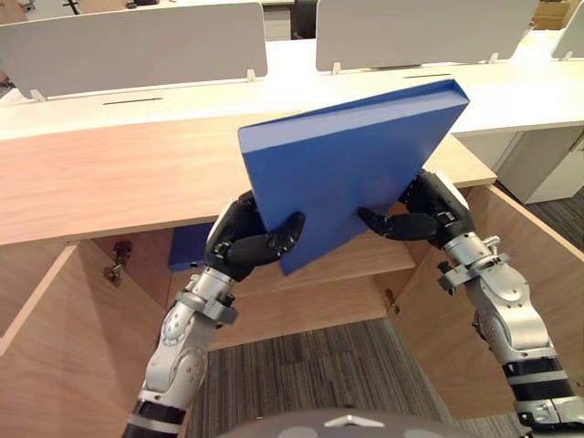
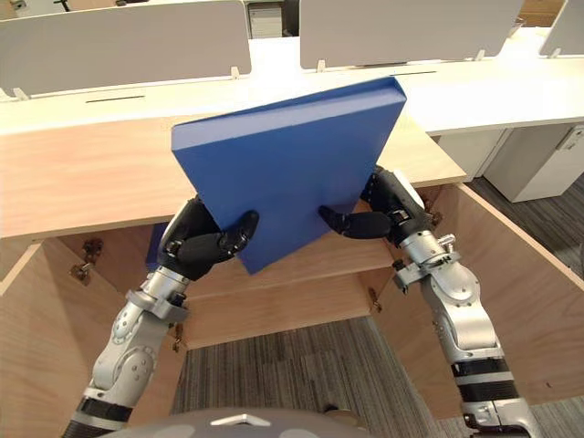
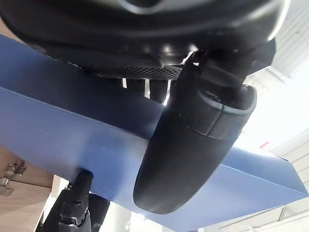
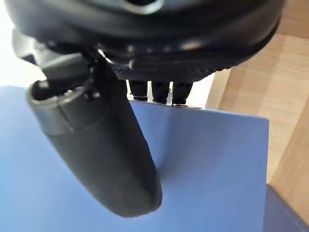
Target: Walk over to the cabinet, pick up the folder, carry it to the office cabinet, place the folder inside the office cabinet, then close the office cabinet door
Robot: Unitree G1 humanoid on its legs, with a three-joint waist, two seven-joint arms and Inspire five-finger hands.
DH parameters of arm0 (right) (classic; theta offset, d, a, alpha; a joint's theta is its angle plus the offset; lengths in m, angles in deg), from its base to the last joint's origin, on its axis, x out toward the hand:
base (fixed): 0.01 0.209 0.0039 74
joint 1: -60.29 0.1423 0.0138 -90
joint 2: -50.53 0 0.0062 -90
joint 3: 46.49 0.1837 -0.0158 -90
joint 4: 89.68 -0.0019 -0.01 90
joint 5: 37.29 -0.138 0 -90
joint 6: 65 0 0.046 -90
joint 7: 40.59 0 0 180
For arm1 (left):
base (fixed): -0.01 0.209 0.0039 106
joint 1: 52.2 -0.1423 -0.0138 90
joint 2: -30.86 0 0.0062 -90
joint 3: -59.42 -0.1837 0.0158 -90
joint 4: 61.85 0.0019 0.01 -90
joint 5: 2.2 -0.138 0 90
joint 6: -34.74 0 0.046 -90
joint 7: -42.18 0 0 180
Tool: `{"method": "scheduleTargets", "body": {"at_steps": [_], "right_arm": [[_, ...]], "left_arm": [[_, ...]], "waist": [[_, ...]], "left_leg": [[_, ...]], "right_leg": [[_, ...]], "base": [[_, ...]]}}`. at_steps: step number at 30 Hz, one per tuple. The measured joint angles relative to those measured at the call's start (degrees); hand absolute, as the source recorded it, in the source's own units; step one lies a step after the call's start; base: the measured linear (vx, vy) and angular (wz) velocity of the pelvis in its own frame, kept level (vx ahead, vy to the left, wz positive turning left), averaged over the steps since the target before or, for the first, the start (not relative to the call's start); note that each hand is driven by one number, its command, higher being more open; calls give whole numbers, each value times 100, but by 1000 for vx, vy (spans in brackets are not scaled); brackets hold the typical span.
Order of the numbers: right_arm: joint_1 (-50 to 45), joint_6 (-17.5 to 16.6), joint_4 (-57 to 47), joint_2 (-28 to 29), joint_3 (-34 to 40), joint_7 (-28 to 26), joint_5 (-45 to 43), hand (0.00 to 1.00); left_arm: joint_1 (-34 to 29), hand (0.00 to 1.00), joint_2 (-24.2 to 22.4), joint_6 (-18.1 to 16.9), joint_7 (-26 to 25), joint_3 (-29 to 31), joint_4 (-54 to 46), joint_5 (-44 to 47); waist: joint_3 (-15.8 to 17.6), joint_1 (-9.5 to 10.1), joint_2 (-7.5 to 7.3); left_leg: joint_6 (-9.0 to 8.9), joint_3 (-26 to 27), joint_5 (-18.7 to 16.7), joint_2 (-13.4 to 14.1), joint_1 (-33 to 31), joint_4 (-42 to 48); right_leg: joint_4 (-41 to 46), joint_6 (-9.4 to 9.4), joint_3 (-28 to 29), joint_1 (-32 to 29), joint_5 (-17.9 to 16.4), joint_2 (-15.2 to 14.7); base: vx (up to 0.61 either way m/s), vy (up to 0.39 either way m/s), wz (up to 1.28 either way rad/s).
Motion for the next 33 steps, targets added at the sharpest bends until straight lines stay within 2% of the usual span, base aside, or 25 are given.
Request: {"method": "scheduleTargets", "body": {"at_steps": [3,7,13,14,24,28,30,33], "right_arm": [[1,-1,8,-191,-167,-206,18,0],[0,61,9,66,-215,-242,189,0],[-15,138,4,1183,-24,-37,468,0],[-15,138,-11,1283,-8,-32,553,0],[-372,95,-955,2207,27,176,801,0],[-392,-79,-1275,2529,30,314,794,0],[-395,-209,-1380,2845,175,463,775,0],[-455,-294,-1403,2949,284,512,767,0]], "left_arm": [[-43,0,2,-1,-85,171,100,68],[-199,0,-55,-56,-102,219,136,-15],[-343,0,-558,-286,-310,522,87,-372],[-389,100,-668,-288,-349,585,21,-466],[-772,100,-1441,-745,-1038,937,-944,-1226],[-1024,100,-1735,-771,-1226,1037,-1011,-1457],[-1242,100,-1963,-773,-1451,1236,-1011,-1649],[-1391,100,-2113,-774,-1693,1513,-1010,-1734]], "waist": [[-15,30,-21],[-37,68,-48],[-79,80,-77],[-86,87,-81],[-102,94,-74],[-115,89,-60],[-115,88,-61],[-115,88,-61]], "left_leg": [[2,-74,50,-25,-9,-73],[9,-130,101,-49,-9,-147],[31,-262,207,-103,-4,-274],[32,-267,208,-105,-3,-275],[3,-443,293,-107,-10,-380],[-9,-565,358,-106,-6,-469],[-18,-618,393,-103,-6,-523],[-23,-707,428,-104,32,-585]], "right_leg": [[-14,0,-81,5,0,-19],[-28,-1,-140,8,0,-40],[-29,-1,-270,20,0,-93],[-29,-1,-278,23,0,-96],[-81,-11,-471,79,-14,-106],[-96,-29,-588,103,-30,-109],[-107,-38,-661,111,-38,-107],[-120,-38,-737,180,-60,-114]], "base": [[17,4,13],[15,0,10],[1,6,11],[-7,0,4],[10,-8,9],[18,-20,16],[19,-26,12],[20,-24,16]]}}
